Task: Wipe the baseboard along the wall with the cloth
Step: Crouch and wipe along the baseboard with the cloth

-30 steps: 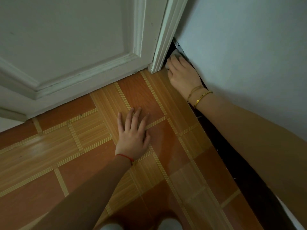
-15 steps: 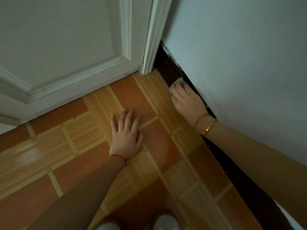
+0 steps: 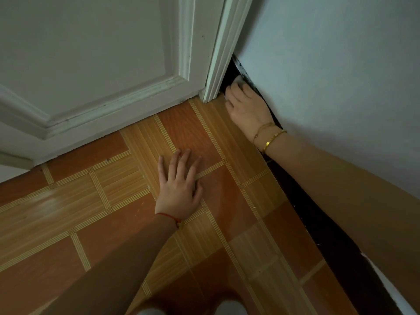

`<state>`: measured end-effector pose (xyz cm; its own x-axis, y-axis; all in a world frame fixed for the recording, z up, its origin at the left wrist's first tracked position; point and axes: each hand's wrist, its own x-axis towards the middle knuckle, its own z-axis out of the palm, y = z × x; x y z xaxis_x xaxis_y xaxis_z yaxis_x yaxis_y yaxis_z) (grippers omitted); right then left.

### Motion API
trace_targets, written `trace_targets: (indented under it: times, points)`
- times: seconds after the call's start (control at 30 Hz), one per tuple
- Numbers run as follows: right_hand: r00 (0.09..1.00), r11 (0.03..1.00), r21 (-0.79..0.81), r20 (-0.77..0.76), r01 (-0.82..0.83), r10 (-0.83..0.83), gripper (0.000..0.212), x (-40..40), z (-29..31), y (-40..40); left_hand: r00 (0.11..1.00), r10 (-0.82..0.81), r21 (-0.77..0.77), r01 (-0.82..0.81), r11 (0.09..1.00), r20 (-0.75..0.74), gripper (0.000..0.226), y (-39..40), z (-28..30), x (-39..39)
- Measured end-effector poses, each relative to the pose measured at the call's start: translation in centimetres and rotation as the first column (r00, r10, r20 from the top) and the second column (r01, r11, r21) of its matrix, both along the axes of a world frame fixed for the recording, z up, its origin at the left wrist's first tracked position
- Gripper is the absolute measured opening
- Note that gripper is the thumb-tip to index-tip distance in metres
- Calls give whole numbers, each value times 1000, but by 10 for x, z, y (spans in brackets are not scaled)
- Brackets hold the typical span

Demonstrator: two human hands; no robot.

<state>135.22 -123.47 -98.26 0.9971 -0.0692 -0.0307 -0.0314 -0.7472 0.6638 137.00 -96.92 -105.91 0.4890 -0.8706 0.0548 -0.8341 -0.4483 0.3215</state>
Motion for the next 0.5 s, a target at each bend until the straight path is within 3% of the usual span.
trace_targets:
  times: [0.23,0.37,0.5]
  points:
    - [1000,1000,28,13,10,-11,21,-5,7,3,1000,-5,18,5,1000,16,59,0,2,0]
    - [998,998,59,63,-24,20,37,-42,19,18,1000,-4,21,4,1000,-7,59,1,3,0]
    - [1000,998,65,12,2,-3,30,-91,24,35,1000,-3,7,3,1000,-16,59,2,1,0]
